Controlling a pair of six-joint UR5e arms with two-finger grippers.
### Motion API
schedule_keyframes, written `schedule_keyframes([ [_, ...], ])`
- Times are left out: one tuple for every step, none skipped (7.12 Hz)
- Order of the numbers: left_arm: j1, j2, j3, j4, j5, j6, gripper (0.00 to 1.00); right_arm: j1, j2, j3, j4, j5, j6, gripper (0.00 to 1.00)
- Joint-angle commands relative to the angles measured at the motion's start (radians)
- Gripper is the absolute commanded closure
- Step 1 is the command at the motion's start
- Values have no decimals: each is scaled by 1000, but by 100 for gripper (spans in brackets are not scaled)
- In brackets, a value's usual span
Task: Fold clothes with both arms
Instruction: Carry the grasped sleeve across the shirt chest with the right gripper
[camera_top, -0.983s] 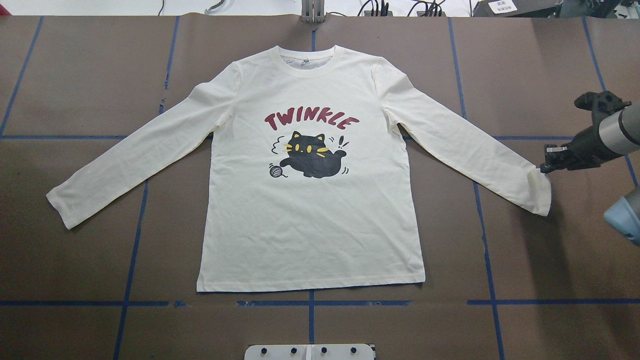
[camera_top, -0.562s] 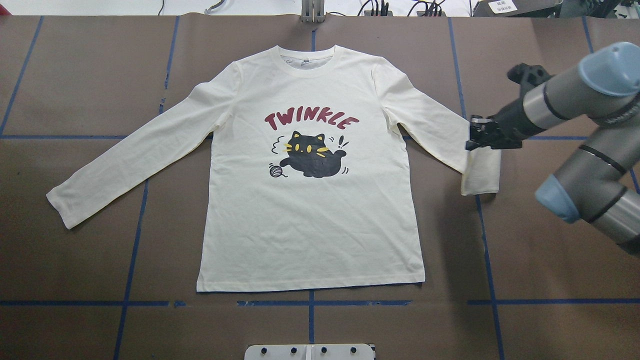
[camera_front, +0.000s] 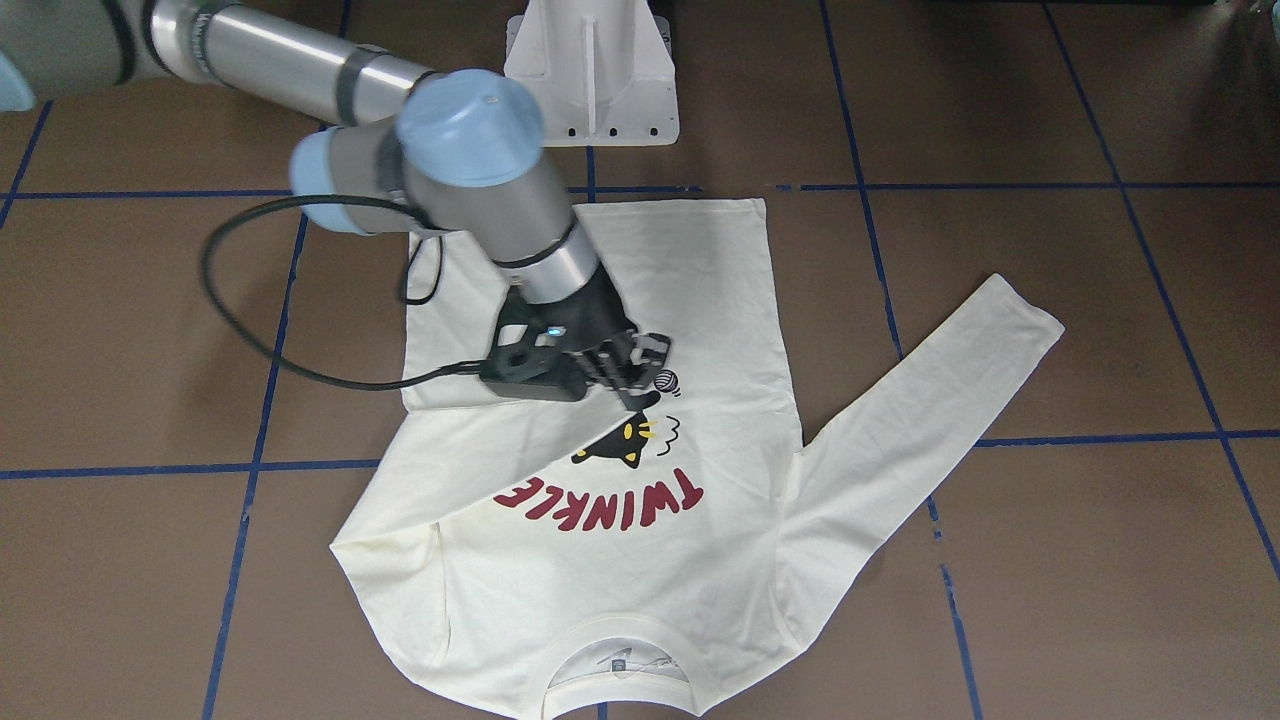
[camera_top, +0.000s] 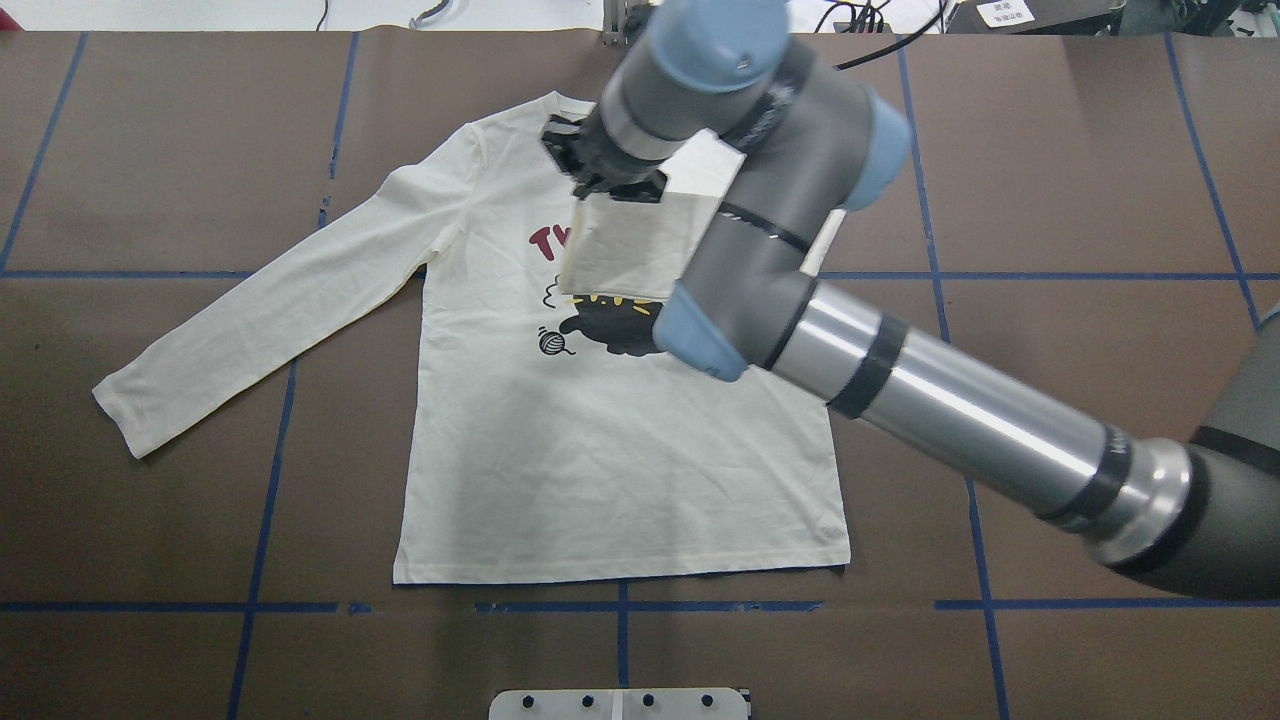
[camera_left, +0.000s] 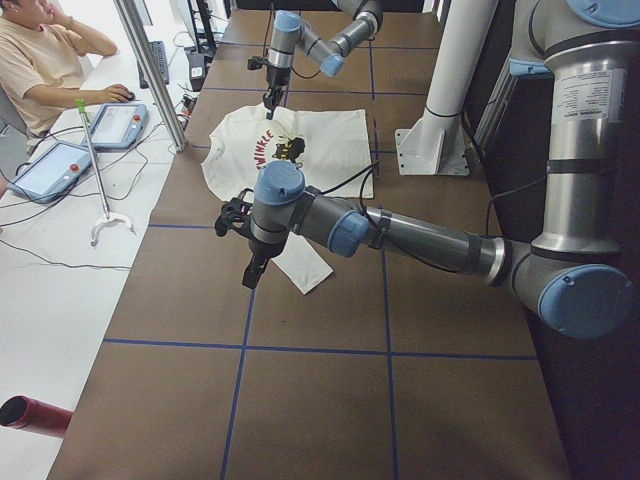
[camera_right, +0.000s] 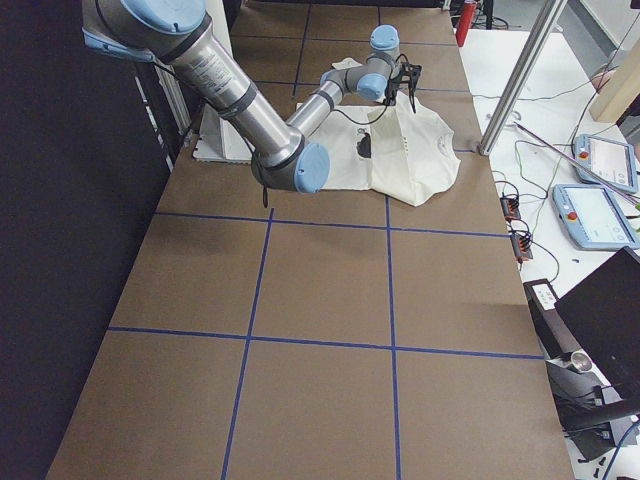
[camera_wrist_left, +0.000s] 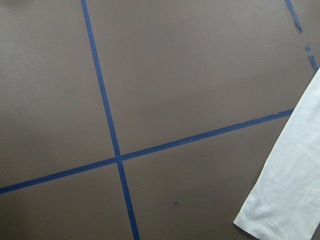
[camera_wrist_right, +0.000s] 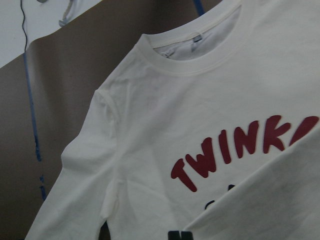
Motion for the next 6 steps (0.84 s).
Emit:
schedule_keyframes([
  [1, -5, -7, -30, 0, 1, 1, -189, 170, -254, 160, -265, 8, 100],
  [2, -7, 19, -62, 3, 1, 1, -196, 216, -312, 161, -286, 9, 57],
  [1, -7, 2, -73, 0, 1, 1, -204, 267, -398, 162, -330, 9, 51],
  [8, -8, 7, -98, -3, 1, 0, -204, 287, -438, 185, -344, 11, 25],
  [40, -7, 16, -213, -1, 1, 0, -169, 281, -433, 177, -370, 99, 4],
  [83, -5, 32, -233, -15, -168, 0, -103, 231, -334, 117, -349, 170, 1],
])
